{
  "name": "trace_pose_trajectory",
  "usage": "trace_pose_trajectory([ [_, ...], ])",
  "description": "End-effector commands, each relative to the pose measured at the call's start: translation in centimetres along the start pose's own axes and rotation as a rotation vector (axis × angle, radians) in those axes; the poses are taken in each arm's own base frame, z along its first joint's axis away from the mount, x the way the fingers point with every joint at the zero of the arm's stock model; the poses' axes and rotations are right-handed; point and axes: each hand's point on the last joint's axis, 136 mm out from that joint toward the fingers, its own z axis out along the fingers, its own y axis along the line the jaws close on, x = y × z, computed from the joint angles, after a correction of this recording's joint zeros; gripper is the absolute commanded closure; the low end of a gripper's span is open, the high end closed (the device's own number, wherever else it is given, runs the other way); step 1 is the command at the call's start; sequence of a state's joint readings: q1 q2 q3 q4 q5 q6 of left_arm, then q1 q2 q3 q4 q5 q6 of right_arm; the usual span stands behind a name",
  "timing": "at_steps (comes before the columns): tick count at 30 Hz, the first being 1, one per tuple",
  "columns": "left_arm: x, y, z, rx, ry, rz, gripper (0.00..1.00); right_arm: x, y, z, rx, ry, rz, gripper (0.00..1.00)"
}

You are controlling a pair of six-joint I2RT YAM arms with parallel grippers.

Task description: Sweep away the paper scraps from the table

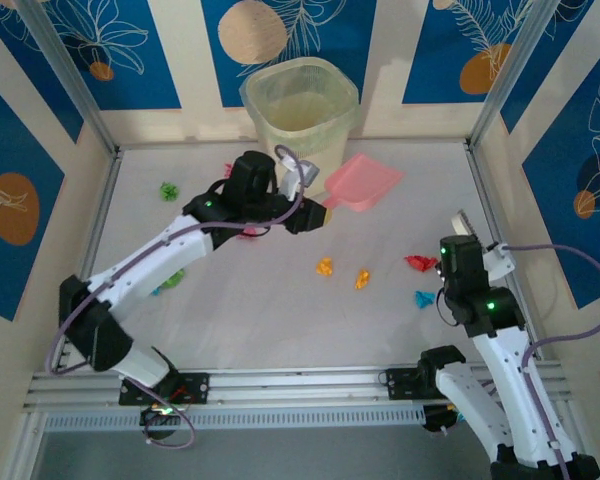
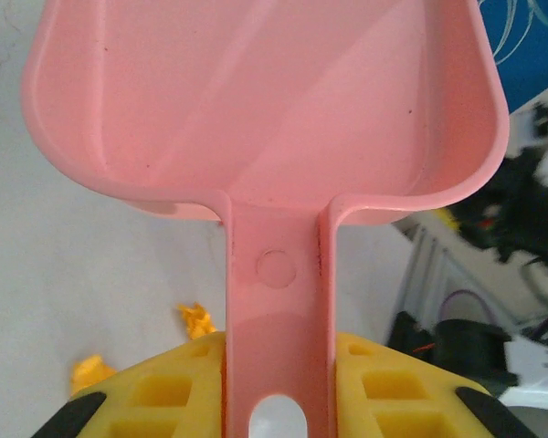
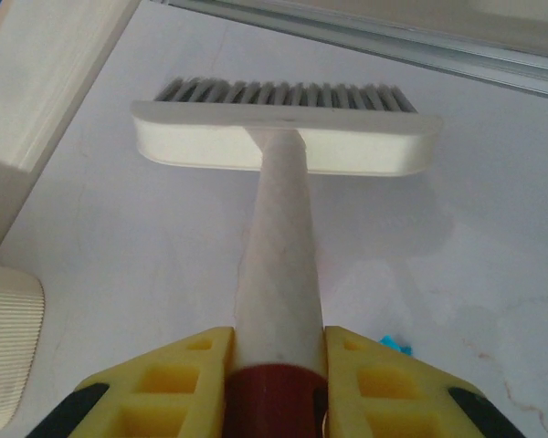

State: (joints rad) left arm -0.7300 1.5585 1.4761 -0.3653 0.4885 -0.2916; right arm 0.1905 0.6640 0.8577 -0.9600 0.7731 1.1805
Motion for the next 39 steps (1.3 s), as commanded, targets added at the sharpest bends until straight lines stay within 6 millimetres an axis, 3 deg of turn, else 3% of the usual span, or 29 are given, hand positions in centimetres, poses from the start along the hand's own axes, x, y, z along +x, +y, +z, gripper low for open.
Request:
trace_pose_trajectory([
  [1,1.4,-0.1,1.7,0.036,0.103,0.16,1.0,-0.7,-1.3,-1.6,0.082,0.035,0.059,1.0],
  [5,4.9,2.4,5.0,-0.003,0.212,0.21,1.0,-1.5,-2.0,-3.0,0.155,0.06,0.095,1.0],
  [9,7.3,6.3,7.7,-0.148,0.313,0.252,1.0,-2.2,-3.6,-4.5,0.299,0.081,0.127,1.0],
  [15,9.7,9.8,9.8,-0.243,0.41,0.298,1.0,-1.8,-1.4,-4.0,0.239,0.147,0.099,1.0],
  [21,11.1,13.0,11.4,-0.355,0.469,0.308,1.0,-0.9,-1.5,-3.4,0.314,0.195,0.147,1.0],
  [26,11.4,14.1,12.5,-0.406,0.488,0.337,1.0,-0.2,-1.0,-3.1,0.309,0.226,0.181,1.0],
  [39,12.6,13.5,16.4,-0.41,0.517,0.391,1.0,0.5,1.6,-2.6,0.225,0.281,0.246,1.0],
])
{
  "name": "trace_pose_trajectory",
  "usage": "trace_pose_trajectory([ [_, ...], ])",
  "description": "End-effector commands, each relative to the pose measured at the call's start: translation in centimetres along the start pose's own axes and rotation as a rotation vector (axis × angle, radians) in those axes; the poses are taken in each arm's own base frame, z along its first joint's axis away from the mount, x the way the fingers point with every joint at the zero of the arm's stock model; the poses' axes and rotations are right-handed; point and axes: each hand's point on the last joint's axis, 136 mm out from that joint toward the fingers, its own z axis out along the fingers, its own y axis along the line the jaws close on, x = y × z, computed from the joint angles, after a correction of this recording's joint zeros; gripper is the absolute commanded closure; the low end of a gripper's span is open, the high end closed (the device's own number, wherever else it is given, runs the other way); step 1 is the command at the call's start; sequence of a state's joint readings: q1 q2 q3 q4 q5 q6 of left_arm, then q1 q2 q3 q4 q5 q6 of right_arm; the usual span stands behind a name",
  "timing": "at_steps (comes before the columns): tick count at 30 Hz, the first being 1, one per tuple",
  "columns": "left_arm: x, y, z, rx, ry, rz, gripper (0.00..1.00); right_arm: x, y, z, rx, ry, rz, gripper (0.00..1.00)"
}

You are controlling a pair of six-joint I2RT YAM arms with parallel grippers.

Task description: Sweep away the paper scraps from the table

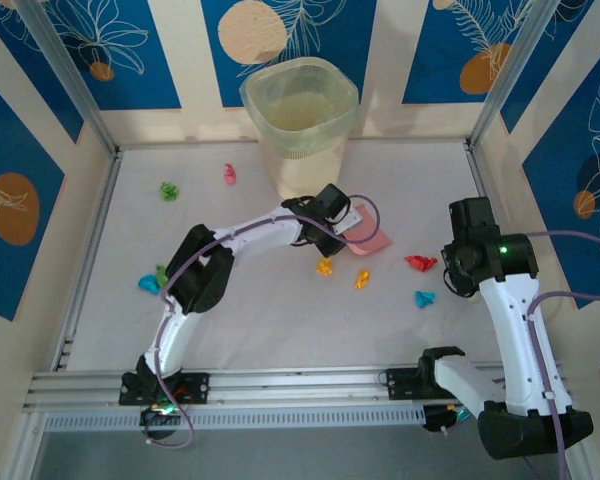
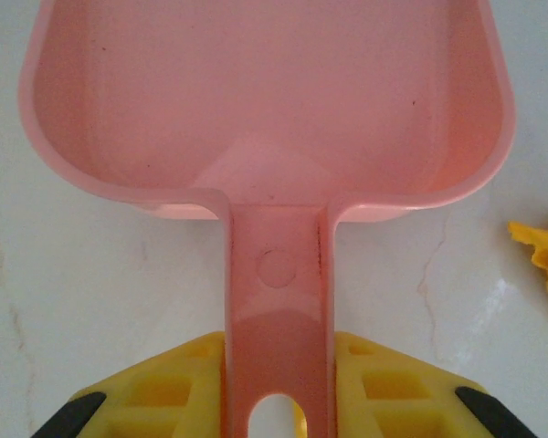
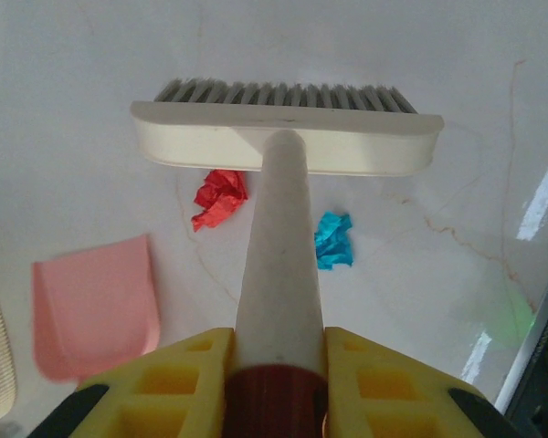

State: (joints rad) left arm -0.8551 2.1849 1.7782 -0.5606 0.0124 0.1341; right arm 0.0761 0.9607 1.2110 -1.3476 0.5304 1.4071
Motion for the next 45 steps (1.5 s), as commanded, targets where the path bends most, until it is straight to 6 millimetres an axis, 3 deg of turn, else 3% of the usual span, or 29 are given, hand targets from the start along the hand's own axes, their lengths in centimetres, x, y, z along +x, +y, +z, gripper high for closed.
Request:
trace_pose_trajectory([
  [1,-0.5,-0.7,0.7,-0.014,0.007,0.041,1.0,0.3,1.6,-0.5,-0.063,0.022,0.053,1.0],
  [16,0.4,-1.3,1.4,-0.011,0.043,0.082,1.0,4.3,5.6,0.2,-0.112,0.106,0.093,1.0],
  [24,1.0,-0.7,1.3,-0.049,0.049,0.106,1.0,5.7,9.4,-0.4,-0.209,0.132,0.155,1.0],
  [35,1.7,0.1,1.5,-0.076,0.068,0.116,1.0,7.0,14.9,0.6,-0.257,0.153,0.094,1.0],
  [40,2.3,1.0,1.3,-0.089,0.085,0.101,1.0,6.4,15.5,-0.6,-0.308,0.127,0.04,1.0],
  [45,2.4,0.8,1.4,-0.073,0.086,0.105,1.0,3.7,14.7,-4.2,-0.408,0.055,-0.007,1.0],
])
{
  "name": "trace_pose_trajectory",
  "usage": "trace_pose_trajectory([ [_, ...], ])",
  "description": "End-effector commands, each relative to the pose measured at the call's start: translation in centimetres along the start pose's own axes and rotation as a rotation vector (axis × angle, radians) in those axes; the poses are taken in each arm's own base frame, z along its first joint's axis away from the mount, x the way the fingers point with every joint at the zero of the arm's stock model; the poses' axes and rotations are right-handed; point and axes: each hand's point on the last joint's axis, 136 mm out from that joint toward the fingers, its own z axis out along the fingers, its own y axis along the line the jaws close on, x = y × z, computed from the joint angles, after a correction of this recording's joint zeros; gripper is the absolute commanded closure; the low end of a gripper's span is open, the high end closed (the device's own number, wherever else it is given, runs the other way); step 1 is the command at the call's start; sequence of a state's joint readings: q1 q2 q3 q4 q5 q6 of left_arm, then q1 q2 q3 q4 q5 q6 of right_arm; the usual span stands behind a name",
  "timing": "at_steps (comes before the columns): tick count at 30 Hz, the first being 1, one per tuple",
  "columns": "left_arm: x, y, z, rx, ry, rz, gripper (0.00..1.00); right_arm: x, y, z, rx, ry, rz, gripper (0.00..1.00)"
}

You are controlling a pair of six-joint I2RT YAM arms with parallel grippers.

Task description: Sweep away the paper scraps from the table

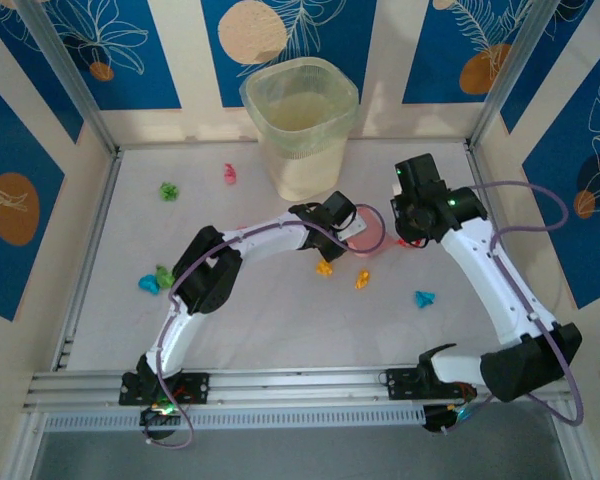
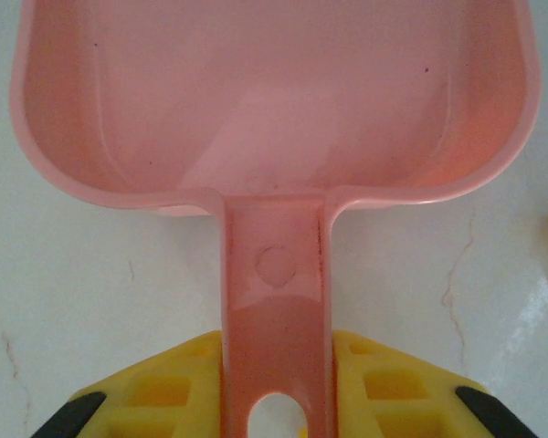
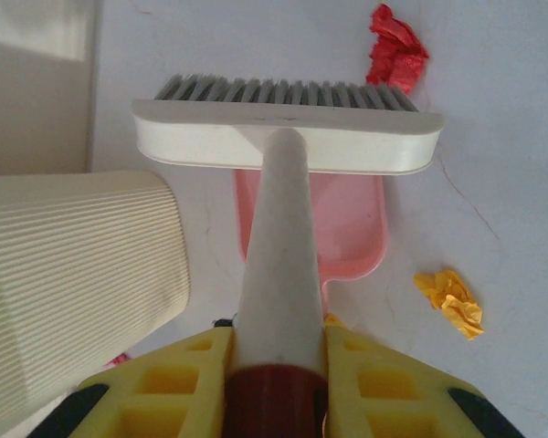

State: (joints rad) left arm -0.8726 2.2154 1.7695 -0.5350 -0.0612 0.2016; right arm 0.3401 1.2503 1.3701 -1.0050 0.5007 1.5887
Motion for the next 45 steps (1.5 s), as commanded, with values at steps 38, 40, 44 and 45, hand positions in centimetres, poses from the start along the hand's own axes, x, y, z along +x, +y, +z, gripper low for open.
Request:
trace_pose_trajectory([
  [38,1.6,0.1,-0.6,-0.005,0.026,0.031,1.0,-0.2,-1.4,4.0,-0.002,0.17,0.001,1.0],
  [40,1.6,0.1,-0.5,-0.005,0.03,0.029,1.0,0.4,-1.2,3.9,-0.02,0.193,-0.014,1.0],
  [44,1.6,0.2,-0.3,-0.007,0.036,0.023,1.0,1.4,-1.2,3.0,-0.036,0.234,-0.033,1.0],
  [45,1.6,0.2,-0.2,-0.007,0.036,0.022,1.0,1.5,-1.2,2.6,-0.045,0.241,-0.036,1.0],
])
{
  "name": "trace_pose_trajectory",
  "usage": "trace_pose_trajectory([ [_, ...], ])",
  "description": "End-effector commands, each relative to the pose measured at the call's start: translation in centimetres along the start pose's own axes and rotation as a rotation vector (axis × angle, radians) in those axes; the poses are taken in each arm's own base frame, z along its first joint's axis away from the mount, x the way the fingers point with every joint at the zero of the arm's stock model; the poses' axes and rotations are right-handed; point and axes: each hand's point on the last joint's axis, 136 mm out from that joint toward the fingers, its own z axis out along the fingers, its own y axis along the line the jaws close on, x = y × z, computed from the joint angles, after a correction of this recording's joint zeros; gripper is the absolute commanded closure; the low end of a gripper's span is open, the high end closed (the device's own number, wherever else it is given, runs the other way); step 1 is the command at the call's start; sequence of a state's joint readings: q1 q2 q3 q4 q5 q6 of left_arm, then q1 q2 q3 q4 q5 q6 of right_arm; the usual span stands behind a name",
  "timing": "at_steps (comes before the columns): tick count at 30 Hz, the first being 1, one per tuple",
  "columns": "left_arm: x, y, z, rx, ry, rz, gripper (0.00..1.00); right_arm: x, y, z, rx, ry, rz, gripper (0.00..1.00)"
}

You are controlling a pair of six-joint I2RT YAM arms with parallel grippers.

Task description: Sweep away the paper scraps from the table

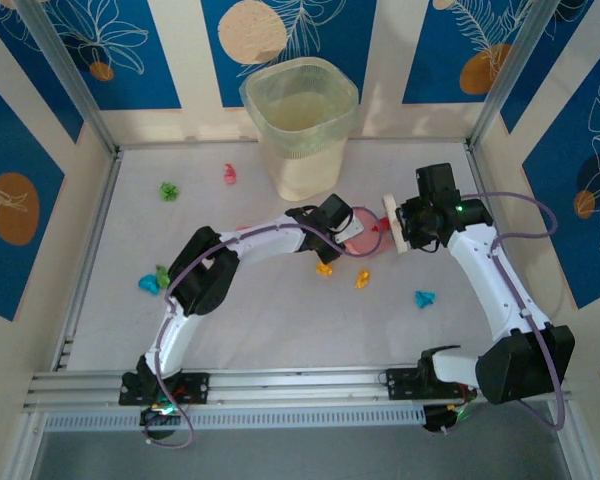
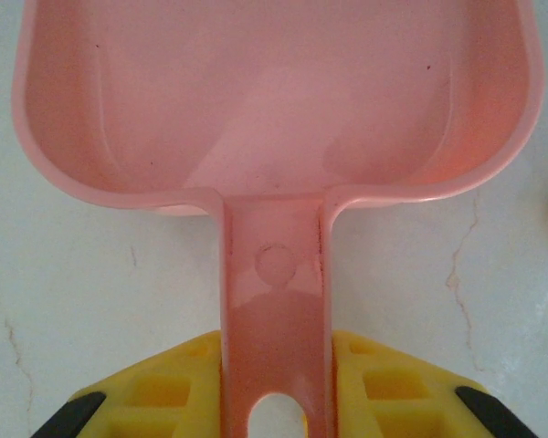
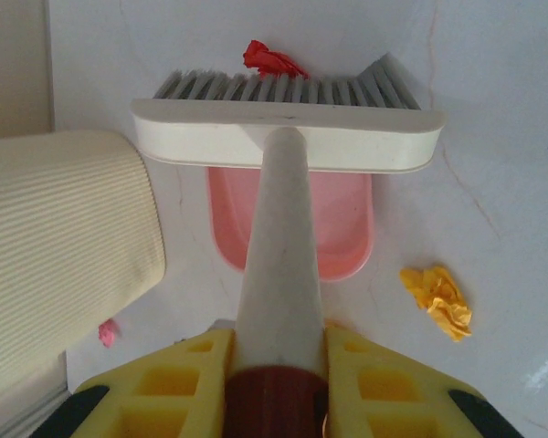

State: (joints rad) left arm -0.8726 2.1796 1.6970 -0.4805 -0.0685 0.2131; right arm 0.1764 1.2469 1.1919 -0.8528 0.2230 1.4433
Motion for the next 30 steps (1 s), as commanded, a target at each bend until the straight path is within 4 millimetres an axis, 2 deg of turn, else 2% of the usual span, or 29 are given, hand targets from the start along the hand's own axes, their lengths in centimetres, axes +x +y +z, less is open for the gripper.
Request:
trace_pose_trajectory([
  [1,1.1,0.2,-0.1,0.005,0.053,0.01,1.0,1.4,1.2,-2.2,-0.078,0.053,-0.038,1.0],
  [6,1.0,0.3,0.0,-0.004,0.053,0.007,1.0,1.0,1.1,-5.3,-0.147,-0.005,-0.057,1.0],
  [10,1.0,0.4,0.0,-0.007,0.051,0.005,1.0,0.5,0.3,-7.4,-0.155,-0.04,-0.061,1.0],
  [15,1.0,0.3,0.0,-0.005,0.051,0.003,1.0,-1.0,-4.2,-10.1,-0.041,-0.157,0.015,1.0],
  [23,1.0,0.3,0.0,-0.004,0.05,0.004,1.0,-2.3,-11.7,-14.6,0.023,-0.284,0.15,1.0],
  [27,1.0,0.3,0.1,-0.005,0.051,0.005,1.0,-1.8,-14.4,-15.2,0.094,-0.268,0.135,1.0],
  [30,1.0,0.4,0.1,-0.006,0.054,0.003,1.0,-1.0,-16.7,-14.8,0.166,-0.234,0.157,1.0],
])
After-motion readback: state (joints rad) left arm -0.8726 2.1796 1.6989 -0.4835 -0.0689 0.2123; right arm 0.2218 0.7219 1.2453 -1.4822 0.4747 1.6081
